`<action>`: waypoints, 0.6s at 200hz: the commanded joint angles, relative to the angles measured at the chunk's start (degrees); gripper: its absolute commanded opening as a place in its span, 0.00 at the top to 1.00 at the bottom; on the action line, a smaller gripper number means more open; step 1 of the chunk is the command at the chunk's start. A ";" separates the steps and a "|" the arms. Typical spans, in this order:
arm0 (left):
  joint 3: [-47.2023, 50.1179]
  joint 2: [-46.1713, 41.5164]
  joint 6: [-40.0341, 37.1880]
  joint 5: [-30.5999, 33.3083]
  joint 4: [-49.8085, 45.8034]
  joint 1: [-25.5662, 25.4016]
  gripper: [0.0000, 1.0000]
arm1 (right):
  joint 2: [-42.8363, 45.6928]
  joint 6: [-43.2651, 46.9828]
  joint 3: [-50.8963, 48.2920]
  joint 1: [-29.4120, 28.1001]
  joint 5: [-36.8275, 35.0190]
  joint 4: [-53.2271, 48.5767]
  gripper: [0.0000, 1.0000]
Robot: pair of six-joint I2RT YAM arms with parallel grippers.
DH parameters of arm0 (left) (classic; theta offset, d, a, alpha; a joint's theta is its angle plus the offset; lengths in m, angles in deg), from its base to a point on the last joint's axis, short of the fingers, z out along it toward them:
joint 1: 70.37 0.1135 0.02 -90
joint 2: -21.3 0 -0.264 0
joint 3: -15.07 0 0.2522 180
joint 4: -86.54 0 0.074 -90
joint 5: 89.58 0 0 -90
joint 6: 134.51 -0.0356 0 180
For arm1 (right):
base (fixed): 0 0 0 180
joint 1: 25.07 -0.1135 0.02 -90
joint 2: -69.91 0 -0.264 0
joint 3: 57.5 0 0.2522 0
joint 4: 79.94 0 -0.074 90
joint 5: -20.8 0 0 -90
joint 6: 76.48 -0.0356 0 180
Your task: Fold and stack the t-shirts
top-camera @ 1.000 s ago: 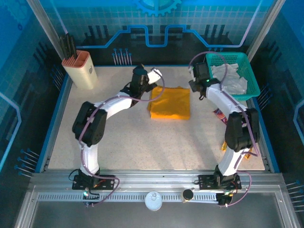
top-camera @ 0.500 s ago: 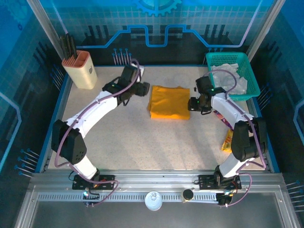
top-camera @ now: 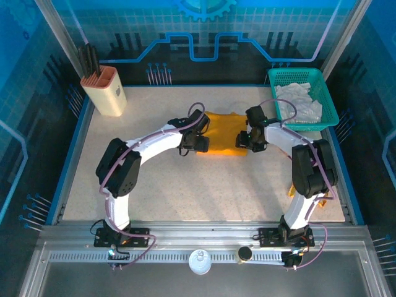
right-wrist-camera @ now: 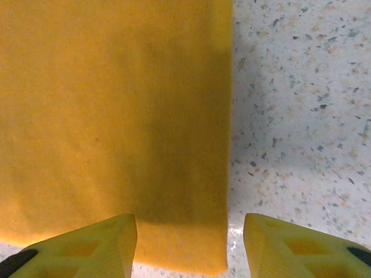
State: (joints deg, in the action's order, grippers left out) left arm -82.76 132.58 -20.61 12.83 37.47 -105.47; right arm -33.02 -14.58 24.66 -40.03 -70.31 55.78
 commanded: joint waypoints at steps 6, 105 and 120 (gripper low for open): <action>-3.73 4.16 2.47 1.14 0.14 0.20 0.30 | -3.48 -1.41 1.25 -0.51 0.72 2.13 0.52; -9.55 16.95 1.91 0.67 1.32 4.38 0.79 | -14.58 0.49 10.25 -0.16 4.75 0.93 0.94; -12.39 18.81 0.19 0.69 0.49 6.04 0.80 | -16.80 0.89 13.57 -0.05 4.64 -0.13 0.96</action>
State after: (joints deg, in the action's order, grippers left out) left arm -92.20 146.92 -18.05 13.15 39.64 -102.41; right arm -45.13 -14.49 34.36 -40.03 -66.18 57.81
